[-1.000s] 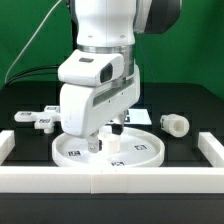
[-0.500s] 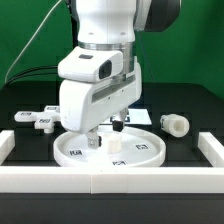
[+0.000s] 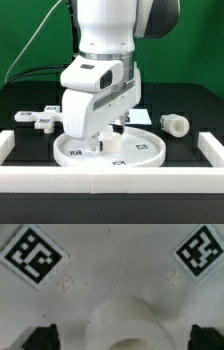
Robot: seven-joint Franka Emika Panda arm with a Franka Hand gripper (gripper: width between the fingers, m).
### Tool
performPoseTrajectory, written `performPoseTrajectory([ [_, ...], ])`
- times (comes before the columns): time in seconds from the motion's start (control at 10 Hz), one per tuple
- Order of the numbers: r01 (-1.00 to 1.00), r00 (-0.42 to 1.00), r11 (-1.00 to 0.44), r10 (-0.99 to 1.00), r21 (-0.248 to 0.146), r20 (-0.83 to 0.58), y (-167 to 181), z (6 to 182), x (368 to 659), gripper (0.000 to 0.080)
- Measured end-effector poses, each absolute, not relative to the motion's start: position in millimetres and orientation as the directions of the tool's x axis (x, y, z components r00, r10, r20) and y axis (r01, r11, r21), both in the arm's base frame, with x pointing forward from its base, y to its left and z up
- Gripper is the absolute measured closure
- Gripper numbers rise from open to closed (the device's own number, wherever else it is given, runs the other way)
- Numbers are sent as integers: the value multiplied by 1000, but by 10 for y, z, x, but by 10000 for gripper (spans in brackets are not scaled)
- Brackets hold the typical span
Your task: Assemble round table
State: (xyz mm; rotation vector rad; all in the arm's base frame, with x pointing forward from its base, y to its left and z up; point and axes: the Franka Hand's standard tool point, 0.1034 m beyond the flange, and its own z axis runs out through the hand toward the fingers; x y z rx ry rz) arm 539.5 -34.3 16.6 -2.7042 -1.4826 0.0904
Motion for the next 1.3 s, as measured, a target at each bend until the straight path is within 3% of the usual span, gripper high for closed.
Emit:
performPoseTrajectory([
  [0.2,840,537,-537,843,-81,-26,-349,148,5384,150],
  [0.3,841,535,-536,844,-80,-24,-331,146,5384,278],
  [0.4,843,532,-532,846,-79,-22,-305,140,5378,278],
  [0.5,844,531,-531,847,-78,-22,-299,143,5382,392],
  [1.1,848,525,-525,851,-76,-21,-274,149,5389,392],
  [1.3,868,491,-490,871,-80,-10,6,161,5403,390],
])
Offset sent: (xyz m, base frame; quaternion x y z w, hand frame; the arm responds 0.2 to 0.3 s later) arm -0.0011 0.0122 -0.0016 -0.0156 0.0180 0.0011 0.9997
